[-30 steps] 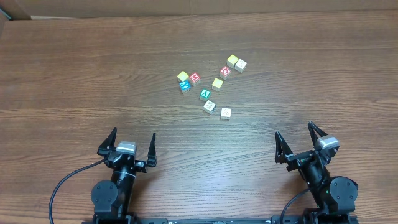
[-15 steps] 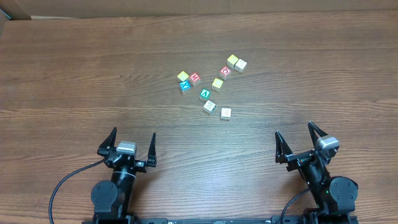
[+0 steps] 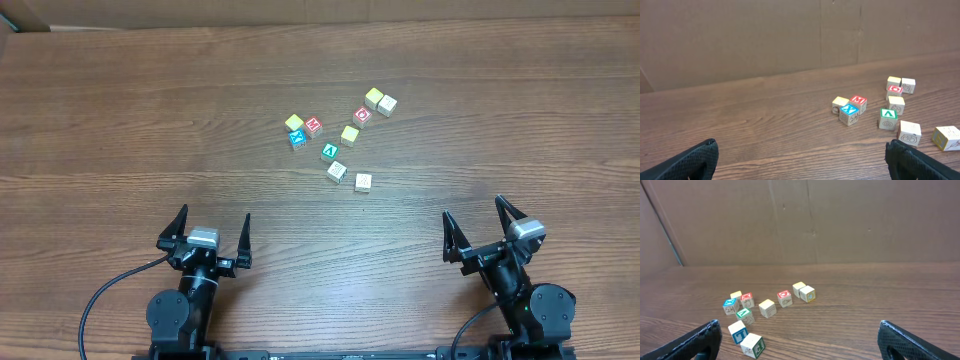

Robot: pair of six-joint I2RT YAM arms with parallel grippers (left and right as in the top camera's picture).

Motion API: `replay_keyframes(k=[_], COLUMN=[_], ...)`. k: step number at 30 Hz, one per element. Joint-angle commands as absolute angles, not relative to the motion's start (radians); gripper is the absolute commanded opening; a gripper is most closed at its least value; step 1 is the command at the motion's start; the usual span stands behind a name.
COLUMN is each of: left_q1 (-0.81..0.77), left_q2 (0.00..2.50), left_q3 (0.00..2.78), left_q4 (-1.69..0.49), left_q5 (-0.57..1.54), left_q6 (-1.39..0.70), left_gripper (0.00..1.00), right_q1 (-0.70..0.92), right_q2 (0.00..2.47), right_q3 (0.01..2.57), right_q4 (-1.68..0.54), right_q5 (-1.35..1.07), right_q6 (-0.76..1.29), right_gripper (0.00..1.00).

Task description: Flip 3 blocks

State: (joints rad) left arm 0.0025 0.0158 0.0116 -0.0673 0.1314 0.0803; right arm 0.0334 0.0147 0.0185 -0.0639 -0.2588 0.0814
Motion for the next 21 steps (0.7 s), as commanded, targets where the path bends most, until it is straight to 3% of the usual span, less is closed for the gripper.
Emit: replay_keyframes(k=[1,15,21], left_q1=[0.006,0.006,0.006], left_q2=[0.004,0.004,0.004], left_q3=[0.006,0.006,0.006], left_q4=[-0.067,-0.067,-0.067], left_q5=[0.143,0.143,0.143], left_q6=[0.067,0.067,0.067], left_gripper=[1.00,1.00,1.00], right_q1=[0.038,0.038,0.038], right_q2=[0.003,0.005,0.046], right_q3=[0.008,0.009,0.099], right_q4=[-0.059,-0.047,-0.136], right_q5=[-0.232,-0.249,-0.300], right_q6=[0.078,0.084,0.187], right_gripper=[1.00,1.00,1.00])
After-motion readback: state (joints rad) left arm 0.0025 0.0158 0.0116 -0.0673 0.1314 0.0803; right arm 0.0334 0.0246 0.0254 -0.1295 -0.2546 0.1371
